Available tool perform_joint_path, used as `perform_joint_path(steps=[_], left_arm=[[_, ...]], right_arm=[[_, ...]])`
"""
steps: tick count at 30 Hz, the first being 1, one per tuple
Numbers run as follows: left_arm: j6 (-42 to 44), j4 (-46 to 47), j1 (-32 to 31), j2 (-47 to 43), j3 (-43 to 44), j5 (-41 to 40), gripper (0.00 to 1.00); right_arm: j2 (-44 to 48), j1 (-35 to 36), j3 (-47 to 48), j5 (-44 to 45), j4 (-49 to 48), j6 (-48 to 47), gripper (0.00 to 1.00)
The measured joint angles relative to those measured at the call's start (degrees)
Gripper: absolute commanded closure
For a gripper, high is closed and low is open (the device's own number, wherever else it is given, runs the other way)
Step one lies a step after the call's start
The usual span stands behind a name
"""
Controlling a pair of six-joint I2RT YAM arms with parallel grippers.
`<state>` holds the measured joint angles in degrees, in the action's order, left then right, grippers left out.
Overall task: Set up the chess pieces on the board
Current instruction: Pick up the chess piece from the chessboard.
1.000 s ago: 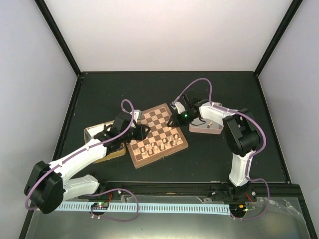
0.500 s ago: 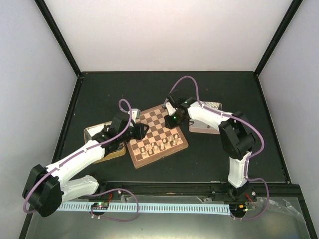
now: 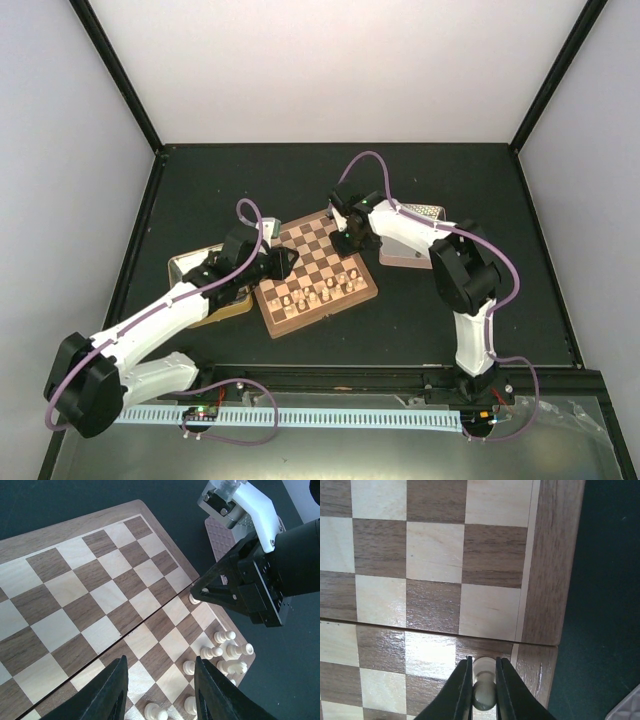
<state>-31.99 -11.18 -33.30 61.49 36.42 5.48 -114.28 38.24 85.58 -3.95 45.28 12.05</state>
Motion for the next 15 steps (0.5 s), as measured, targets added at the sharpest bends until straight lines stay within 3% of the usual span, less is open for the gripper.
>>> perform_joint_path(steps=[9, 15], left_arm=[[0.00, -0.02, 0.28, -0.74, 0.00, -0.04, 0.62], [-0.11, 0.00, 0.31, -1.81, -0.02, -0.81, 0.62]], right_arm=[[0.31, 0.44, 0.22, -1.38, 1.22, -0.13, 0.97], [1.09, 4.35, 0.72, -4.09, 1.97, -0.22, 0.96]])
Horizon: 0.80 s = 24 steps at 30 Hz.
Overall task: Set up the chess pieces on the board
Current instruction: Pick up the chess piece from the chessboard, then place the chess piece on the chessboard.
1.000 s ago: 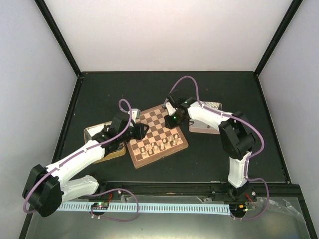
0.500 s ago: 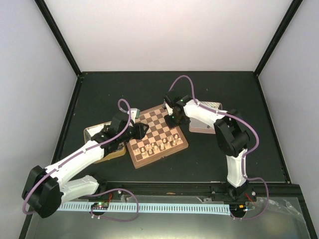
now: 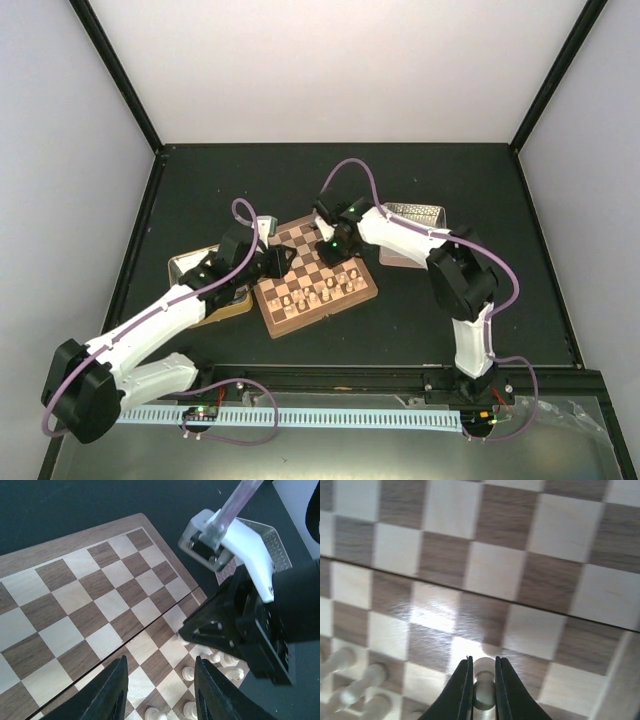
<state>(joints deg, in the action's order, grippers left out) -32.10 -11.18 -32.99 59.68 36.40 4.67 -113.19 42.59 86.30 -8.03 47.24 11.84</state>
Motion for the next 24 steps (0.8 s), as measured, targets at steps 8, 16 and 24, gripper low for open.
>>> perform_joint_path(steps=[8, 16, 24], left_arm=[[-2.25, -1.84, 0.94, -2.73, -0.15, -3.48, 0.62], [-6.40, -3.72, 2.25, -11.52, -3.17, -11.93, 0.61], [-8.04, -4.94, 3.04, -14.99, -4.00, -15.58, 0.61]], right_arm=[[-0.11, 5.46, 3.06, -1.20, 2.38, -0.68, 0.95], [-2.29, 6.86, 3.56, -1.03, 6.14, -1.07, 0.93], [-5.84, 8.26, 8.33, -0.87, 10.27, -2.03, 0.88]])
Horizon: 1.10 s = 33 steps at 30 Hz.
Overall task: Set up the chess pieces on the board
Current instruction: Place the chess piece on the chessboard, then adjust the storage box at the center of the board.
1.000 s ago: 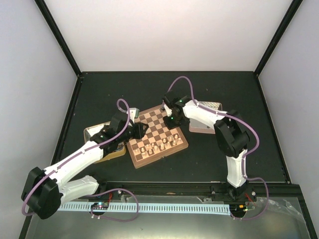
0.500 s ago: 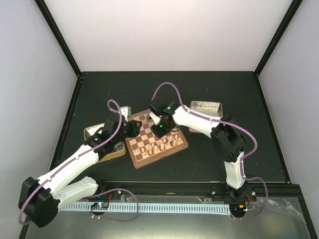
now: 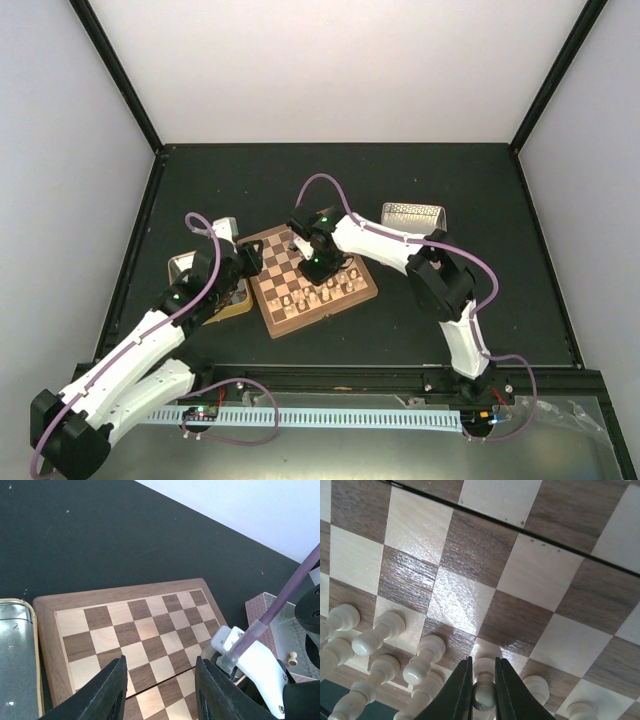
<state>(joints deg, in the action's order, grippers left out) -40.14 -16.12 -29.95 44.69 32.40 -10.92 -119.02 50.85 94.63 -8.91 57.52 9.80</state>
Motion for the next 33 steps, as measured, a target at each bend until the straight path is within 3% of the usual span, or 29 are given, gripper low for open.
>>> perform_joint_path(steps=[11, 23, 27, 33], left_arm=[[-0.48, -0.37, 0.39, -0.07, 0.00, -0.42, 0.59], [-0.50, -0.59, 0.72, -0.09, -0.20, -0.35, 0.59], [-0.44, -0.57, 0.74, -0.09, -0.20, -0.09, 0.56], [0.57, -0.52, 0.74, -0.09, -0.20, 1.40, 0.42]], right_arm=[[-0.83, 0.24, 1.07, 1.49, 2.99, -0.35, 0.75], [0.59, 0.22, 0.57, 2.10, 0.33, 0.85, 0.74], [5.07, -0.39, -0.33, 3.17, -2.54, 2.67, 0.66], [15.47, -8.57, -6.56, 8.46, -7.98, 3.41, 0.40]])
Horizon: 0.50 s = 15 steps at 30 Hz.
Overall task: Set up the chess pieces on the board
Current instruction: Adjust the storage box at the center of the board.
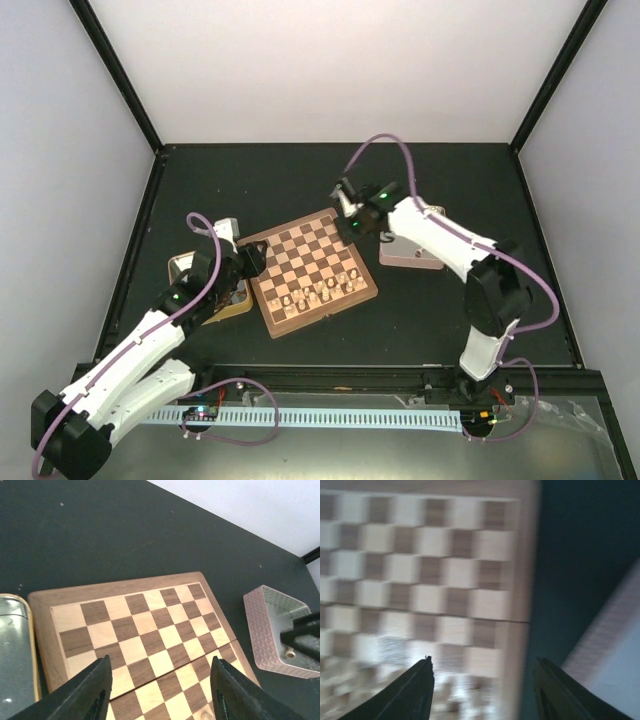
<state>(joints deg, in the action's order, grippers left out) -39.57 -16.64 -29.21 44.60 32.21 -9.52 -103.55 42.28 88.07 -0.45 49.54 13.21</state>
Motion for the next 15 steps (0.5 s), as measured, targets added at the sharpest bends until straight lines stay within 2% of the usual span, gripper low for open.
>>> perform_joint_path(steps=[1, 3, 8, 11, 15], left_arm=[[0.37, 0.02, 0.00, 0.02, 0.00, 0.37, 0.41], [1.07, 0.24, 0.00, 0.17, 0.00, 1.53, 0.40], [2.95, 0.37, 0.00, 2.51, 0.13, 4.28, 0.40], [3.63, 0.35, 0.00, 4.04, 0.24, 5.29, 0.40], [3.98, 0.37, 0.00, 5.51, 0.44, 6.54, 0.40]], right_arm=[[0.98, -2.21, -1.18, 1.18, -0.59, -0.22, 0.35], [2.23, -7.17, -3.65, 3.93, -2.05, -1.51, 0.31], [1.03, -19.85, -7.85, 11.72, -4.28, -6.88, 0.30], [-1.57, -23.89, -7.15, 14.82, -5.66, -10.56, 0.28], [-8.15, -24.79, -3.21, 16.83, -8.39, -16.94, 0.27]])
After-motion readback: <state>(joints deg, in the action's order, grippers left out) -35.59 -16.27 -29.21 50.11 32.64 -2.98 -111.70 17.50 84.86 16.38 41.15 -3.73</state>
